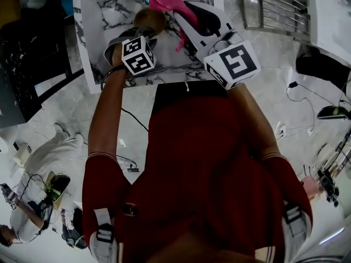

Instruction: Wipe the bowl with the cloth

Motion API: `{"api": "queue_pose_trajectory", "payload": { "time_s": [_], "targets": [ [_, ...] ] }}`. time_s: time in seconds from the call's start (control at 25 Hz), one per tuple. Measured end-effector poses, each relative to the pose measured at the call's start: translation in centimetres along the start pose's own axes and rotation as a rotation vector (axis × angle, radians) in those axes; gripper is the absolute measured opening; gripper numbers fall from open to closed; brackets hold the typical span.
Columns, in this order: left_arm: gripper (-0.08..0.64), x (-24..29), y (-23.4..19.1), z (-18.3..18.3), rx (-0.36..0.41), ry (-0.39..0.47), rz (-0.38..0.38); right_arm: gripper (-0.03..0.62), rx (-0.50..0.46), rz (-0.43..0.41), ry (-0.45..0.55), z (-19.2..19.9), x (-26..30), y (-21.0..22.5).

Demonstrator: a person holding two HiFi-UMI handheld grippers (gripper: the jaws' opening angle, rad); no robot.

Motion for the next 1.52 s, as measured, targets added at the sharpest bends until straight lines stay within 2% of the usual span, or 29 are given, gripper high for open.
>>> {"api": "queue_pose_trajectory", "payload": {
  "time_s": [0.36,0.88,1.12,1.52],
  "targets": [
    [0.081,1.2,-0.2,0.3,0.006,-0.031,-0.035,0.087,0.004,0.014,-0.006,0.2,-0.7,0.7],
    [0.020,0.4,-1.1,-0.1,-0.035,0.009,-0.113,0.087,0.006,0.008,-0.006,0.5,-1.3,0.7],
    [0.018,-0.9,-1.9,-0.8,-0.134,0.078,-0.142,0.087,0.008,-0.001,0.005,0.2,-1.6,0.6],
    [0.018,-6.8,-4.7,-4.3,-0.462,0.345,-0.214,0.087,0.015,-0.020,0.053,-1.0,-2.4,0.2]
  ]
}}
Point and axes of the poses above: the fingertips, and each gripper's own axes: x forward along the fingers, y to its right, z out of its underside, the point moved 5 cm from there along -x, backward along the fingers, and after that the axes turned 12 degrees about -z, right-handed, at the moved point
